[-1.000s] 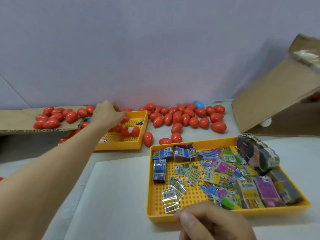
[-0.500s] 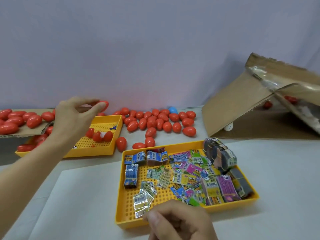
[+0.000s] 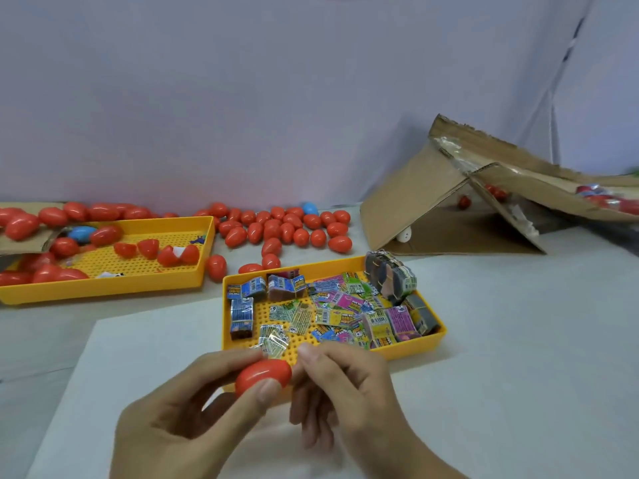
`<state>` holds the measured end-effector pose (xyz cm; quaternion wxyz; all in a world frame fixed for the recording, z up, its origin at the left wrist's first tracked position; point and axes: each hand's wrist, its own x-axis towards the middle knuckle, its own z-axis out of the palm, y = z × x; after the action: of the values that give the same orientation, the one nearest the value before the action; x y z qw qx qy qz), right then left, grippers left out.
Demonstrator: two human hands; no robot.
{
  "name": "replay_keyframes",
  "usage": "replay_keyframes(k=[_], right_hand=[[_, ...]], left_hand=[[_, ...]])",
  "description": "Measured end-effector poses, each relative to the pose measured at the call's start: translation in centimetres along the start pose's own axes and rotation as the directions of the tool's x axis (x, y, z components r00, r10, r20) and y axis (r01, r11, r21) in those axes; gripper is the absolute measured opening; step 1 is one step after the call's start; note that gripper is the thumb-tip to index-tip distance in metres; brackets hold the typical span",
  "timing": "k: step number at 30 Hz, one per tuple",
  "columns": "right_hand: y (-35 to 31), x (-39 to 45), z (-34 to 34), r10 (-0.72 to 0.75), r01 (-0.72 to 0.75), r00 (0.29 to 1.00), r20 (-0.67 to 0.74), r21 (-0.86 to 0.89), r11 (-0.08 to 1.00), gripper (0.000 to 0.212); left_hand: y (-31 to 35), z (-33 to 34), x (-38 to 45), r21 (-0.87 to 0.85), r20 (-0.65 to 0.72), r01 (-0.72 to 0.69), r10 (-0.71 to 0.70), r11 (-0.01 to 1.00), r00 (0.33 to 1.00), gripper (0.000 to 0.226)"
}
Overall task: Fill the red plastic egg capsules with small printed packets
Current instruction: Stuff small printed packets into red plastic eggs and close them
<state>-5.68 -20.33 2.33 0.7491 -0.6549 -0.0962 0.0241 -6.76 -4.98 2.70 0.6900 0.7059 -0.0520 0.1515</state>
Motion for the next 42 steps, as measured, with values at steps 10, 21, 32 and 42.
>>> replay_keyframes(k=[10,21,32,42], right_hand=[[-0.3,-0.8,-0.6,0.164,-0.167,0.974,0.159,0.007,0.986,0.040],[-0.8,-0.7,-1.1,0.135,-0.136,0.983,0.121,-0.002,0.991,0.029],[-1.5,-1.4,-1.5,-0.183,0.210,0.977,0.108,-0.373,0.904,0.028],[-1.3,-1.4,-1.7,-0.242,0.304,0.950,0.196,-0.415,0.857,0.027]], left_hand=[[0.1,-0.3,-1.3,-0.044,0.102,0.024,-0.019,0.999,0.995,0.042],[0.5,-0.7,-1.5,-0.145,0.060,0.259,-0.253,0.955,0.966,0.034],[1.2,-1.0,-0.8,-0.302,0.195,0.541,-0.505,0.785,0.841,0.047],[0.9,-1.2,-1.0,-0.222,0.199,0.493,-0.456,0.842,0.868,0.033]])
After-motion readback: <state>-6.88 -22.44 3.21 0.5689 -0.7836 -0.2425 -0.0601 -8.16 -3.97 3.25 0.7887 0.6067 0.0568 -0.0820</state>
